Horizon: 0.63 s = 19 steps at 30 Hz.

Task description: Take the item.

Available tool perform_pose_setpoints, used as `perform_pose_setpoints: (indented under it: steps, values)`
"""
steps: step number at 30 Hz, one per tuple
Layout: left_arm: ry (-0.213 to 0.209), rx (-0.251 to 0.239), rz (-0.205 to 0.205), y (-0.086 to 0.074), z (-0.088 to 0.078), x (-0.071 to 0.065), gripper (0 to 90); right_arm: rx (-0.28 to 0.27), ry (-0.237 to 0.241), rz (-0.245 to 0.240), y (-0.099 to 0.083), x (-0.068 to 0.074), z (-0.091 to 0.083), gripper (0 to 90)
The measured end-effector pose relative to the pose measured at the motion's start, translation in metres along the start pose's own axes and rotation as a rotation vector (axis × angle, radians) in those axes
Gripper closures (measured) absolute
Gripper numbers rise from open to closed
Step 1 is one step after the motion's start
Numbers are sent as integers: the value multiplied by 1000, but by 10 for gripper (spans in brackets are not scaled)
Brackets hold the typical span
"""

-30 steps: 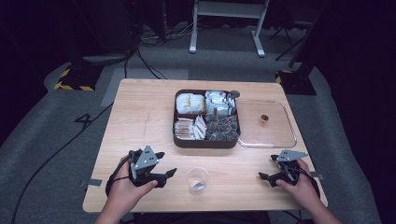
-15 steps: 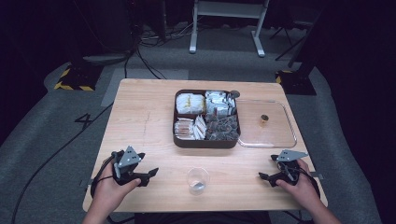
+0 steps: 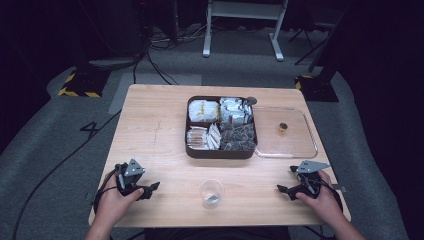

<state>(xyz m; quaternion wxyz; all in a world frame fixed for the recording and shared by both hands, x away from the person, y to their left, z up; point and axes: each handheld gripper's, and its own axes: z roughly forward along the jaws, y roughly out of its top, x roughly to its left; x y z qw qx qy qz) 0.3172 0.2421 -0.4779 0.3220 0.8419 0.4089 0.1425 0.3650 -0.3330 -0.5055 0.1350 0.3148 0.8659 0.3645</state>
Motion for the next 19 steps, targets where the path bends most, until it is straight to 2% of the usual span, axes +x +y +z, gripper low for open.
perform_pose_setpoints:
  steps: [3, 8, 13, 15, 16, 19]
  values:
    - [9, 23, -12, -5, 3, 5, 237, 0, 1, 0, 0, 0, 0, 28]
    - [25, 64, -5, -12, 11, 9, 207, 0, 3, 0, 0, 0, 0, 28]
    - [52, 24, -44, -14, 16, 12, 144, 0, 3, -2, 0, 0, 0, 29]
    - [53, -17, -54, -17, 19, 12, 119, -1, 3, -2, 0, 0, 0, 28]
    - [54, -25, -50, -17, 21, 12, 83, 0, 3, -1, 0, 0, 0, 28]
    - [71, -27, -60, -18, 20, 10, 75, 1, 3, -1, 0, 0, 0, 28]
